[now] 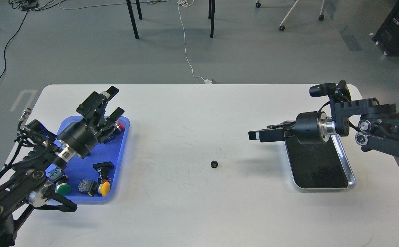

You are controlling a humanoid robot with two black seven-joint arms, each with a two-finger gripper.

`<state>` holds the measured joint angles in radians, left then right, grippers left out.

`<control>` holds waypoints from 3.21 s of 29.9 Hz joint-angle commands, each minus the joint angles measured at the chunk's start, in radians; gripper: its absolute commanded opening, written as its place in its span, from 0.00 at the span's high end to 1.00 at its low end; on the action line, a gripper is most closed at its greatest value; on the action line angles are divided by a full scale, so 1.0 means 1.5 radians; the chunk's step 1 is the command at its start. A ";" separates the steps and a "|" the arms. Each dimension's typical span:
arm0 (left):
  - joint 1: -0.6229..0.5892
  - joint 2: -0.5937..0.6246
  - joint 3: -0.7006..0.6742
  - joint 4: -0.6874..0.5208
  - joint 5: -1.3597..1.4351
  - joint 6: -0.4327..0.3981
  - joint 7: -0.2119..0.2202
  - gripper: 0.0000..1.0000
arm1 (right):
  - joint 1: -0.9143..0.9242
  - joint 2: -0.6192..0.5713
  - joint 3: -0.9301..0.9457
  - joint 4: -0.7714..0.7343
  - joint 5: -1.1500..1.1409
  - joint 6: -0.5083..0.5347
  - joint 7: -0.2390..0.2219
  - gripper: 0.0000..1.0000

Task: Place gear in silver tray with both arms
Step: 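Reach the right gripper down to the black gear and grasp it, then carry the gear into the silver tray and open the right gripper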

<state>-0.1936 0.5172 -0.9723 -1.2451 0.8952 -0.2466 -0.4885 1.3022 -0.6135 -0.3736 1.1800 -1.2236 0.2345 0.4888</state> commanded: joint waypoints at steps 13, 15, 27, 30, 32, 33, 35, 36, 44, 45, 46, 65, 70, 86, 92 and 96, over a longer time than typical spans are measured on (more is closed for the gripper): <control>0.052 0.003 -0.081 -0.025 -0.157 0.095 0.000 0.02 | 0.131 0.312 -0.225 -0.108 -0.036 -0.031 0.000 0.05; 0.053 0.003 -0.081 -0.027 -0.157 0.095 0.000 0.02 | 0.131 0.341 -0.248 -0.130 -0.036 -0.053 0.000 0.09; 0.053 0.001 -0.082 -0.029 -0.157 0.094 0.000 0.02 | 0.096 0.409 -0.326 -0.199 -0.035 -0.126 0.000 0.24; 0.053 0.001 -0.082 -0.029 -0.157 0.093 0.000 0.02 | 0.086 0.409 -0.327 -0.207 -0.035 -0.134 0.000 0.29; 0.053 0.001 -0.081 -0.031 -0.157 0.093 0.000 0.02 | 0.078 0.409 -0.327 -0.207 -0.034 -0.146 0.000 0.36; 0.053 0.001 -0.081 -0.034 -0.157 0.093 0.000 0.02 | 0.074 0.409 -0.327 -0.207 -0.034 -0.155 0.000 0.37; 0.054 0.002 -0.081 -0.037 -0.157 0.093 0.000 0.02 | 0.070 0.409 -0.327 -0.208 -0.034 -0.163 0.000 0.37; 0.054 0.001 -0.081 -0.037 -0.157 0.093 0.000 0.02 | 0.070 0.409 -0.327 -0.208 -0.033 -0.165 0.000 0.37; 0.058 0.000 -0.081 -0.037 -0.156 0.093 0.000 0.02 | 0.067 0.409 -0.327 -0.207 -0.031 -0.169 0.000 0.43; 0.058 0.000 -0.081 -0.037 -0.156 0.093 0.000 0.02 | 0.067 0.409 -0.327 -0.207 -0.031 -0.172 0.000 0.44; 0.058 0.000 -0.081 -0.037 -0.156 0.093 0.000 0.02 | 0.067 0.409 -0.327 -0.207 -0.031 -0.173 0.000 0.46; 0.059 0.000 -0.079 -0.036 -0.152 0.094 0.000 0.02 | 0.060 0.409 -0.342 -0.212 -0.030 -0.173 0.000 0.77; 0.059 0.000 -0.079 -0.036 -0.152 0.094 0.000 0.02 | 0.056 0.409 -0.342 -0.214 -0.030 -0.173 0.000 0.82; 0.058 -0.003 -0.078 -0.035 -0.151 0.094 0.000 0.02 | 0.105 0.375 -0.337 -0.183 -0.030 -0.175 0.000 0.86; 0.056 -0.005 -0.075 -0.035 -0.150 0.094 0.000 0.02 | 0.136 0.257 -0.336 -0.137 -0.036 -0.180 0.000 0.86; 0.056 -0.005 -0.075 -0.036 -0.150 0.093 0.000 0.02 | 0.128 0.175 -0.340 -0.139 -0.062 -0.180 0.000 0.85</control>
<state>-0.1090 0.5094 -1.0850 -1.2977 0.6704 -0.1061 -0.4887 1.5043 -0.2700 -0.8783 0.9728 -1.2848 -0.0354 0.4889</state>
